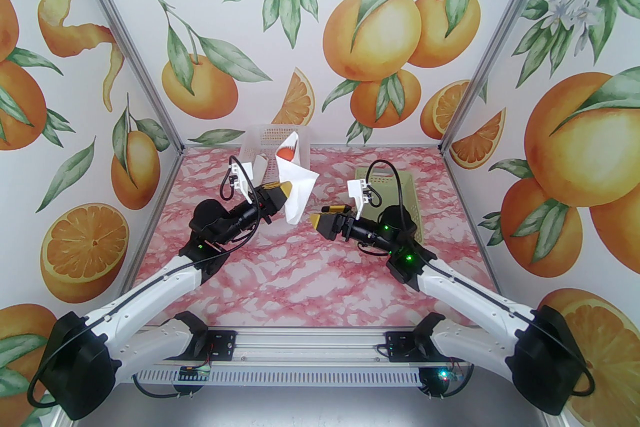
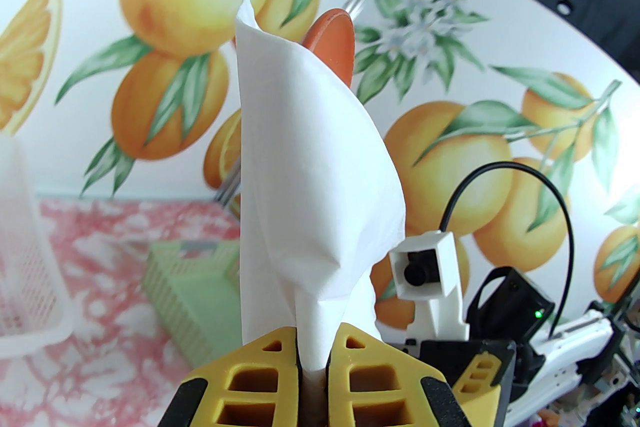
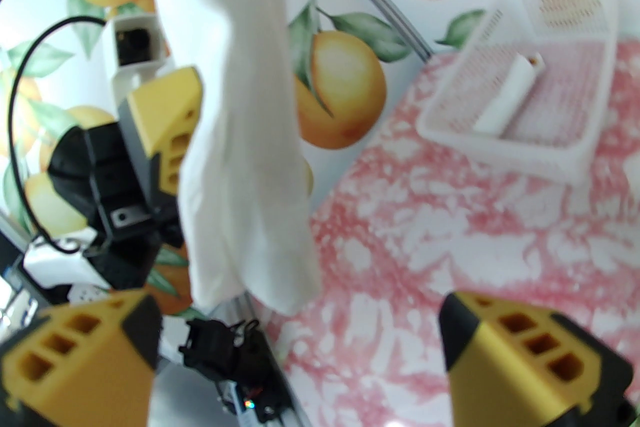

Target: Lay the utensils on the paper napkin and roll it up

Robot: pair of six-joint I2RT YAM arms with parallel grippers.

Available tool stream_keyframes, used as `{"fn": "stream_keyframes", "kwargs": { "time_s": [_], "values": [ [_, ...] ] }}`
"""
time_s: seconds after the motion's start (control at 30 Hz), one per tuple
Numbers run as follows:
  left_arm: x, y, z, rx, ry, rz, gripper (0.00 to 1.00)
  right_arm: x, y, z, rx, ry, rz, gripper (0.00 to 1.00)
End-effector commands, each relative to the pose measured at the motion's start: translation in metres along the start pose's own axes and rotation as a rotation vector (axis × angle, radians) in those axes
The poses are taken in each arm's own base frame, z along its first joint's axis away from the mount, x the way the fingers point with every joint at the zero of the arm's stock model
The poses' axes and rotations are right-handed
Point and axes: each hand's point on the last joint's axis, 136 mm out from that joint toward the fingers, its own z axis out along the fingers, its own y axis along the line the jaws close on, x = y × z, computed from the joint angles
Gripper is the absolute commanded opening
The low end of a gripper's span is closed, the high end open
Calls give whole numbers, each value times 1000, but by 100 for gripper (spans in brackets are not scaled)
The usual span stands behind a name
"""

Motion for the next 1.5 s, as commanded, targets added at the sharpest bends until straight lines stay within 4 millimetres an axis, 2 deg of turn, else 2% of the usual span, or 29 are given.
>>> {"fn": "stream_keyframes", "kwargs": {
  "time_s": [0.0,0.27,0.53,0.77,1.0,1.47],
  "values": [
    [-37,-36,-1,111,-110,35,0,-20,30,7,-53,-43,-158,100],
    [-41,-41,-2,125,-127,20,0,-18,24,33,0,13,-192,99],
    [-41,-41,0,124,-126,-1,0,-14,22,45,0,59,-192,88],
    [-43,-43,0,130,-128,-20,0,-10,21,42,4,91,-175,74],
    [-42,-46,3,153,-110,-48,0,-19,23,30,-54,75,-125,60],
    [-39,-52,10,211,-85,-80,0,-17,29,22,-129,110,-86,41]
  ]
}}
